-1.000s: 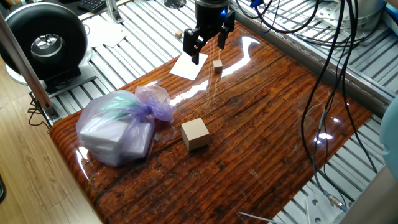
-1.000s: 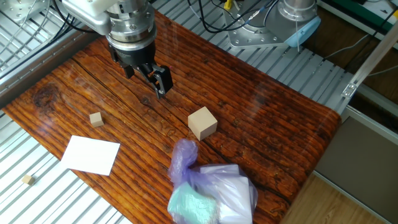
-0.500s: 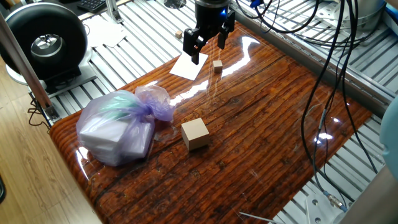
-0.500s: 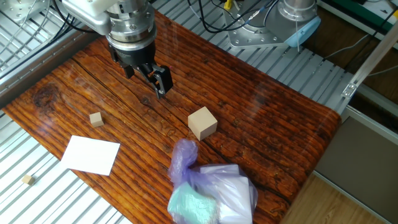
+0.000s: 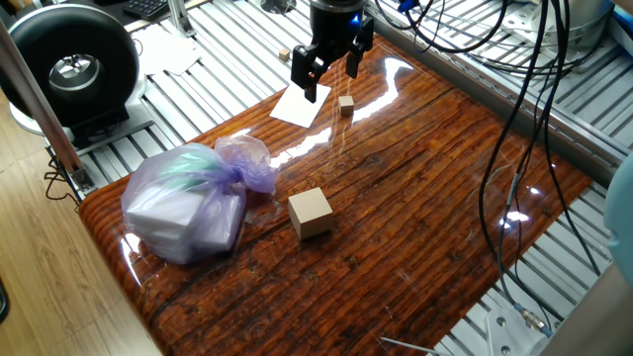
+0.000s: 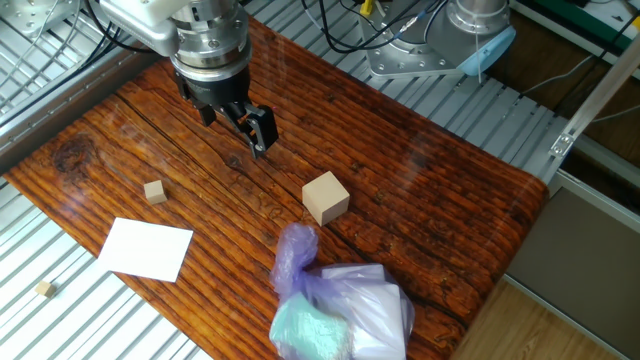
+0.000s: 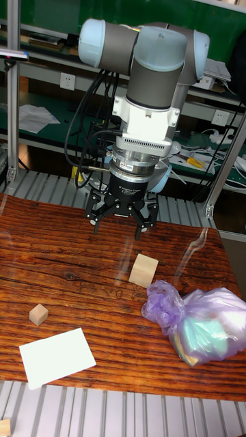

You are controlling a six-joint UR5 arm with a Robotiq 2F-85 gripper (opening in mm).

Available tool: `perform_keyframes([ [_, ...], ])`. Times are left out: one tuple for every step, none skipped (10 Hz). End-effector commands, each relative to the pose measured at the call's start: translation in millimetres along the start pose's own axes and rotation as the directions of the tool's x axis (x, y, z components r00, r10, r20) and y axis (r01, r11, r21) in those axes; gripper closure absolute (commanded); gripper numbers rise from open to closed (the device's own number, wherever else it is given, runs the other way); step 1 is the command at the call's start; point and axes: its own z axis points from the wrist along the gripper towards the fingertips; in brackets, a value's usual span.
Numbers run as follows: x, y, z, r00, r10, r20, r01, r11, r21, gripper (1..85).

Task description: Pick up a bag of things

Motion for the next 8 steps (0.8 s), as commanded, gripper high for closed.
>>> perform_keyframes([
  [-67.3, -3.6, -8.8, 0.966, 0.010, 0.260, -0.015, 1.000, 0.019, 84.3],
  [-67.3, -3.6, -8.8, 0.966, 0.010, 0.260, -0.015, 1.000, 0.019, 84.3],
  [-67.2, -3.9, -8.8, 0.966, 0.009, 0.260, -0.015, 1.000, 0.021, 84.3],
  [-67.3, -3.8, -8.8, 0.966, 0.011, 0.260, -0.017, 1.000, 0.020, 84.3],
  [-67.1, -4.1, -8.7, 0.966, 0.012, 0.258, -0.018, 1.000, 0.021, 84.3],
  [-67.1, -4.5, -8.7, 0.966, 0.013, 0.258, -0.020, 1.000, 0.023, 84.3],
  [-67.1, -4.5, -8.7, 0.966, 0.015, 0.258, -0.021, 1.000, 0.022, 84.3],
  [-67.1, -4.5, -8.7, 0.966, 0.015, 0.258, -0.021, 1.000, 0.022, 84.3],
])
